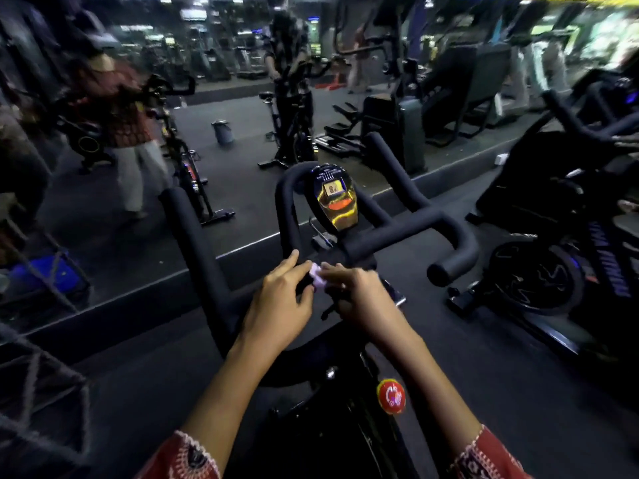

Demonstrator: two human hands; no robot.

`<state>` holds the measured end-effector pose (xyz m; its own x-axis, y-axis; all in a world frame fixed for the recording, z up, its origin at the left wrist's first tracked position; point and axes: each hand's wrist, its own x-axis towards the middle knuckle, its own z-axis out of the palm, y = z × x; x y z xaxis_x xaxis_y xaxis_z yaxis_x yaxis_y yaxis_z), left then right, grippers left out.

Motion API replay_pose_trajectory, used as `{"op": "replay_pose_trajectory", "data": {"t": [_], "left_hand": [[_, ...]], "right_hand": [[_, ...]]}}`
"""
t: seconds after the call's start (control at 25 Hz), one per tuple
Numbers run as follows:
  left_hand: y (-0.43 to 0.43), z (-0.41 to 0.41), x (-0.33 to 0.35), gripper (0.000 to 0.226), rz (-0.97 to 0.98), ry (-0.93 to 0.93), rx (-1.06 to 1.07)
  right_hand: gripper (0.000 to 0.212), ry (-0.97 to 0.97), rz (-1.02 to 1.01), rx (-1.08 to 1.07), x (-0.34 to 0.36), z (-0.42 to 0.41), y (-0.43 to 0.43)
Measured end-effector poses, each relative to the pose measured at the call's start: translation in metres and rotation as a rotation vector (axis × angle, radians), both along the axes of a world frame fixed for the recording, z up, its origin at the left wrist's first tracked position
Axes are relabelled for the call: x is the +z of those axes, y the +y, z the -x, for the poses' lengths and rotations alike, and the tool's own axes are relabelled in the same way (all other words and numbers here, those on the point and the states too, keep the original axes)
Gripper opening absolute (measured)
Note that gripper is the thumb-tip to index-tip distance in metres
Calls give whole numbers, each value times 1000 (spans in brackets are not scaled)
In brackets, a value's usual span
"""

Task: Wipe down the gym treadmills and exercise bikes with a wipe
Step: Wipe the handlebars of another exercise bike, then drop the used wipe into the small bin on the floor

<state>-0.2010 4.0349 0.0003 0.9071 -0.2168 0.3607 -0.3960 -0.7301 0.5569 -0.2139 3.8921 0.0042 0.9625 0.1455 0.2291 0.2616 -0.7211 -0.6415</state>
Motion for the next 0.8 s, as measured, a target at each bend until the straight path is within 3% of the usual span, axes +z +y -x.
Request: {"op": "replay_pose_trajectory", "data": {"t": [0.08, 0.24, 0.48, 0.8], "left_hand": [[3, 4, 6, 37, -25, -22, -118], [-17, 32, 15, 28, -59, -79, -450], [-114, 152, 12, 27, -191, -124, -971], [-209, 414, 1, 31, -224, -223, -1565]], "right_hand": [[38, -115, -201, -186, 1, 25, -2], [26, -204, -7, -563, -1, 97, -16], [23, 74, 329, -1075, -3, 282, -46], [26, 297, 389, -1757, -11, 574, -44]]}}
